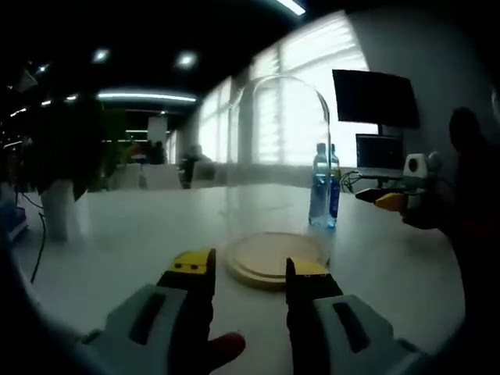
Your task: Open the cover put in the Mizone put the cover back on
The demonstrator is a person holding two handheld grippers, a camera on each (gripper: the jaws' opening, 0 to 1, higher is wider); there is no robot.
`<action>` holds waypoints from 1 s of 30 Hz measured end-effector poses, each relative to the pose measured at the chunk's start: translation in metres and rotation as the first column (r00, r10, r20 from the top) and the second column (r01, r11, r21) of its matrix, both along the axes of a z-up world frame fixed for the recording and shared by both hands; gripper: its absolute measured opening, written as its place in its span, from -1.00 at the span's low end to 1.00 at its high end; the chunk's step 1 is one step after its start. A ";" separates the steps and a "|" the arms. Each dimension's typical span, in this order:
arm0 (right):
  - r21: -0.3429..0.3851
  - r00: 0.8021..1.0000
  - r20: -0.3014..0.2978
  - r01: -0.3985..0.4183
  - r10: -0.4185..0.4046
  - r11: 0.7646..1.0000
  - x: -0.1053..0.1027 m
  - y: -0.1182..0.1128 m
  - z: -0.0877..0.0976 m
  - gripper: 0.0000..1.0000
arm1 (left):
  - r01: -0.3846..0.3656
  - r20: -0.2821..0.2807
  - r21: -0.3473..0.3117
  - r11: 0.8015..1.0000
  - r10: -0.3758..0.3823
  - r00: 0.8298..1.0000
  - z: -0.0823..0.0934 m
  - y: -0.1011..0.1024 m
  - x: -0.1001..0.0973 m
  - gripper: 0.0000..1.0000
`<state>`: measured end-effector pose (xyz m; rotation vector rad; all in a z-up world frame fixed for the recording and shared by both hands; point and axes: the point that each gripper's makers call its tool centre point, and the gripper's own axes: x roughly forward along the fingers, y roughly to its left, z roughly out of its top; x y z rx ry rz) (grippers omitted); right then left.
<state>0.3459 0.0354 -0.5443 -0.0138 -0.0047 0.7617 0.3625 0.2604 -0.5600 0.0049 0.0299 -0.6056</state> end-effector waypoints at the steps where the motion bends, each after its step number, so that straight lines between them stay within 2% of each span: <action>1: 0.000 1.000 0.002 0.000 0.000 1.000 0.001 0.000 0.001 -0.25 | 0.000 0.007 -0.001 1.000 0.000 1.000 0.004 0.000 0.002 -0.44; 5: 0.000 1.000 0.003 -0.006 0.006 1.000 0.006 0.004 0.004 -0.25 | -0.002 0.020 -0.012 1.000 0.002 1.000 0.013 0.000 0.007 -0.44; 9: -0.003 1.000 -0.009 0.000 0.000 1.000 0.009 0.006 0.001 -0.25 | -0.027 0.005 0.031 0.999 0.027 1.000 0.007 0.003 0.013 -0.44; 13: 0.001 1.000 -0.016 0.009 -0.009 1.000 0.012 0.005 -0.002 -0.21 | -0.006 0.003 0.018 1.000 0.006 1.000 0.010 0.000 0.010 -0.44; 16: 0.019 1.000 -0.012 0.007 -0.006 1.000 0.013 0.003 0.003 -0.21 | 0.002 0.005 0.005 1.000 -0.002 1.000 0.012 0.000 0.011 -0.44; 19: 0.021 1.000 -0.006 -0.001 0.001 1.000 0.014 0.003 0.006 -0.21 | 0.004 -0.028 -0.027 1.000 -0.005 1.000 0.009 0.001 0.017 -0.44; 21: 0.016 1.000 -0.001 -0.005 0.005 1.000 0.016 0.003 0.006 -0.21 | -0.027 -0.069 -0.004 1.000 0.027 0.997 0.002 0.005 0.023 -0.44; 25: 0.012 1.000 0.012 -0.012 0.012 1.000 0.019 0.002 0.005 -0.20 | -0.005 -0.042 -0.022 1.000 0.005 0.999 0.006 0.002 0.023 -0.44; 28: 0.041 1.000 0.012 -0.018 0.018 0.999 0.020 0.002 0.002 -0.20 | 0.013 -0.003 -0.014 1.000 -0.013 1.000 0.009 -0.003 0.021 -0.43; 30: 0.057 1.000 -0.001 -0.016 0.017 0.998 0.021 0.002 -0.002 -0.20 | 0.068 0.025 0.006 0.998 -0.068 0.997 0.006 -0.011 0.017 -0.41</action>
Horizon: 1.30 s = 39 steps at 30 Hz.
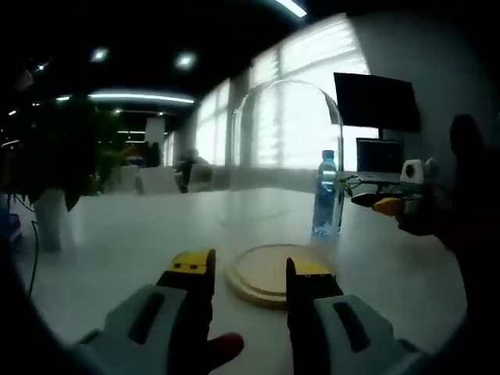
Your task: Open the cover put in the Mizone put the cover back on
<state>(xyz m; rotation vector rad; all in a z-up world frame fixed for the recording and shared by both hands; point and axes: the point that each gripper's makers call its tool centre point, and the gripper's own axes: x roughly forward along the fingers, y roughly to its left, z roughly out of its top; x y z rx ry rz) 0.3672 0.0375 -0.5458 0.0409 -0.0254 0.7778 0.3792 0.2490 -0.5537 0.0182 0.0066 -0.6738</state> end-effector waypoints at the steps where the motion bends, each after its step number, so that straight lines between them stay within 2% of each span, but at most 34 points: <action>1: 0.003 1.000 -0.008 0.004 -0.004 1.000 0.001 0.000 -0.002 -0.20 | -0.007 0.000 -0.022 1.000 0.007 1.000 -0.003 0.001 0.001 -0.41; 3: 0.008 1.000 -0.006 0.008 -0.008 1.000 0.001 0.000 -0.005 -0.20 | -0.014 -0.049 -0.017 1.000 0.013 0.999 -0.010 0.002 0.002 -0.41; 5: 0.008 1.000 -0.019 0.003 -0.002 1.000 0.000 0.003 -0.008 -0.20 | -0.008 -0.024 -0.022 1.000 0.008 1.000 -0.007 0.002 0.001 -0.41; 8: -0.001 1.000 -0.003 -0.013 0.013 1.000 -0.005 0.006 -0.008 -0.18 | -0.015 -0.039 -0.033 0.999 0.013 0.999 -0.006 0.000 -0.002 -0.41; 11: -0.005 1.000 -0.005 -0.025 0.025 1.000 -0.006 0.009 -0.009 -0.18 | -0.031 -0.034 -0.012 0.999 0.030 0.999 -0.007 0.004 -0.002 -0.42; 16: -0.013 1.000 -0.002 -0.026 0.026 1.000 -0.006 0.009 -0.010 -0.17 | -0.030 -0.027 -0.034 0.999 0.029 0.999 -0.001 0.005 -0.004 -0.42; 18: -0.015 1.000 -0.003 -0.023 0.023 1.000 -0.005 0.009 -0.010 -0.17 | -0.031 -0.020 -0.041 0.999 0.030 0.999 0.002 -0.001 -0.009 -0.42; 21: -0.022 1.000 0.001 -0.015 0.015 1.000 -0.004 0.008 -0.009 -0.17 | -0.032 -0.022 -0.053 0.998 0.031 0.999 0.002 0.003 -0.006 -0.42; 27: -0.024 1.000 0.015 0.002 -0.001 1.000 -0.001 0.004 -0.002 -0.16 | -0.038 -0.024 -0.100 0.994 0.036 0.999 0.006 0.010 -0.001 -0.42; 33: -0.034 1.000 0.027 0.000 0.000 0.999 0.000 0.001 0.009 -0.13 | -0.039 -0.033 -0.085 0.996 0.036 0.999 0.006 0.009 0.005 -0.41; 39: -0.063 1.000 0.020 -0.011 0.012 0.998 0.006 0.004 0.016 -0.06 | 0.004 -0.023 -0.069 0.998 -0.006 1.000 0.022 0.007 0.006 -0.32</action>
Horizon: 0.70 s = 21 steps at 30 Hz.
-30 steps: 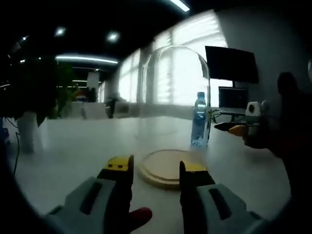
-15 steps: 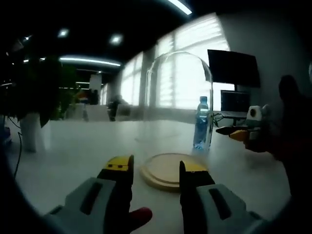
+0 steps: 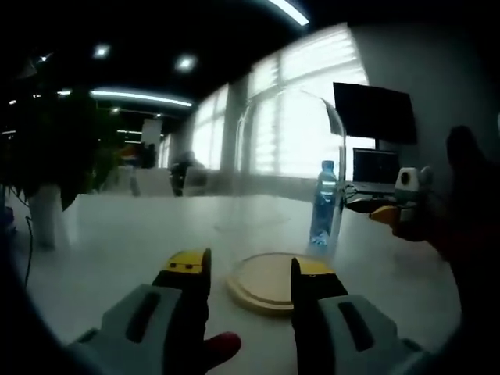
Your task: Open the cover put in the Mizone put the cover back on
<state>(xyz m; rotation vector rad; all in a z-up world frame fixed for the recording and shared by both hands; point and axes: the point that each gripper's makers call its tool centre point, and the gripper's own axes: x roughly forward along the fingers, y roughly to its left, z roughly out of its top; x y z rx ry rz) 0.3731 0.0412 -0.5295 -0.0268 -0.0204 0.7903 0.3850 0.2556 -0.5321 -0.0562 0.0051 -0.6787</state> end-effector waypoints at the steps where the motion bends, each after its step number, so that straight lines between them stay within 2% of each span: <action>1: -0.006 1.000 0.006 -0.014 0.014 1.000 -0.001 0.002 0.003 -0.04 | 0.011 0.009 -0.001 1.000 -0.011 1.000 0.005 -0.002 0.000 -0.31; 6: 0.009 0.999 0.017 -0.049 0.049 0.999 0.004 0.008 0.018 -0.01 | 0.064 0.028 -0.011 0.998 -0.064 0.998 0.019 -0.011 0.005 -0.28; 10: 0.017 0.997 0.012 -0.077 0.077 0.997 0.006 0.016 0.019 0.01 | 0.074 0.021 0.001 0.997 -0.074 0.997 0.016 -0.015 0.011 -0.26; 14: 0.003 0.996 0.002 -0.094 0.094 0.996 0.009 0.020 0.016 0.05 | 0.080 0.019 0.002 0.997 -0.080 0.997 0.015 -0.017 0.014 -0.14; 19: -0.010 0.992 0.011 -0.123 0.123 0.992 0.014 0.024 0.019 0.05 | 0.133 0.034 0.049 0.990 -0.135 0.990 0.019 -0.025 0.012 -0.11; 21: -0.001 0.989 0.009 -0.147 0.147 0.989 0.016 0.027 0.024 0.05 | 0.170 0.050 0.089 0.981 -0.175 0.983 0.021 -0.031 0.010 -0.11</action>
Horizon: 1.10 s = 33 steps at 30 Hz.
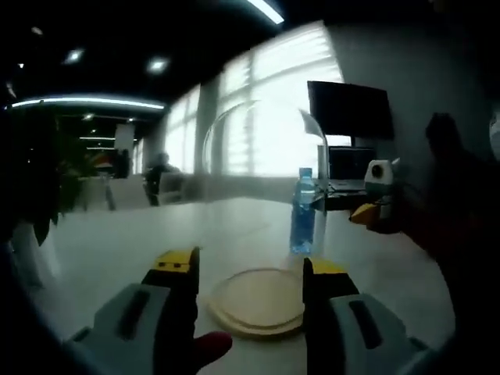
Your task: Open the cover put in the Mizone put the cover back on
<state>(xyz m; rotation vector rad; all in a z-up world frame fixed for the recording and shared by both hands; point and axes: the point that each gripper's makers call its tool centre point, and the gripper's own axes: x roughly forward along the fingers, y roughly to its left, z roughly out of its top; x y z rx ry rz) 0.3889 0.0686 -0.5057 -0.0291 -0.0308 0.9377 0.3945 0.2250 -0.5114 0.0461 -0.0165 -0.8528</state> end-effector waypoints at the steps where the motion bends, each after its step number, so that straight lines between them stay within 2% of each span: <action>1: 0.001 1.000 -0.001 -0.005 0.005 1.000 0.000 0.001 0.001 0.05 | 0.005 0.001 0.012 1.000 -0.005 1.000 0.000 -0.001 0.000 -0.11; 6: -0.002 0.999 -0.004 -0.036 0.036 0.999 0.004 0.007 0.008 0.05 | 0.018 -0.012 0.047 0.999 -0.017 1.000 0.003 -0.006 0.005 -0.11; 9: -0.027 0.999 -0.005 -0.036 0.036 0.999 0.006 0.009 0.010 0.05 | 0.020 -0.046 0.021 1.000 -0.019 0.999 0.006 -0.007 0.010 -0.11; 14: -0.038 0.998 -0.010 -0.055 0.055 0.998 0.009 0.013 0.022 0.06 | 0.061 -0.046 0.074 0.995 -0.058 0.997 0.010 -0.016 0.012 -0.09; 17: -0.102 0.995 -0.066 -0.075 0.069 0.992 0.010 0.017 0.015 0.11 | 0.082 -0.015 0.123 0.989 -0.081 0.997 0.011 -0.018 0.011 -0.09; 19: -0.158 0.991 -0.115 -0.086 0.068 0.984 0.012 0.021 0.008 0.19 | 0.094 -0.029 0.127 0.987 -0.091 0.995 0.011 -0.017 0.012 -0.08; 21: -0.214 0.991 -0.082 -0.122 0.107 0.969 0.012 0.029 0.009 0.24 | 0.115 -0.067 0.107 0.988 -0.108 0.992 0.011 -0.017 0.013 -0.09; 23: -0.259 0.984 -0.103 -0.167 0.145 0.951 0.012 0.034 0.004 0.27 | 0.135 -0.091 0.083 0.987 -0.128 0.988 0.012 -0.017 0.014 -0.08; 26: -0.272 0.980 -0.134 -0.182 0.150 0.945 0.021 0.036 0.003 0.27 | 0.152 -0.101 0.057 0.987 -0.146 0.984 0.014 -0.016 0.017 -0.05; 29: -0.267 0.978 -0.137 -0.191 0.159 0.945 0.025 0.037 0.003 0.26 | 0.162 -0.107 0.051 0.986 -0.156 0.982 0.014 -0.016 0.019 -0.01; 33: -0.264 0.971 -0.143 -0.224 0.192 0.938 0.026 0.039 0.002 0.26 | 0.193 -0.100 0.075 0.978 -0.185 0.978 0.014 -0.019 0.019 -0.01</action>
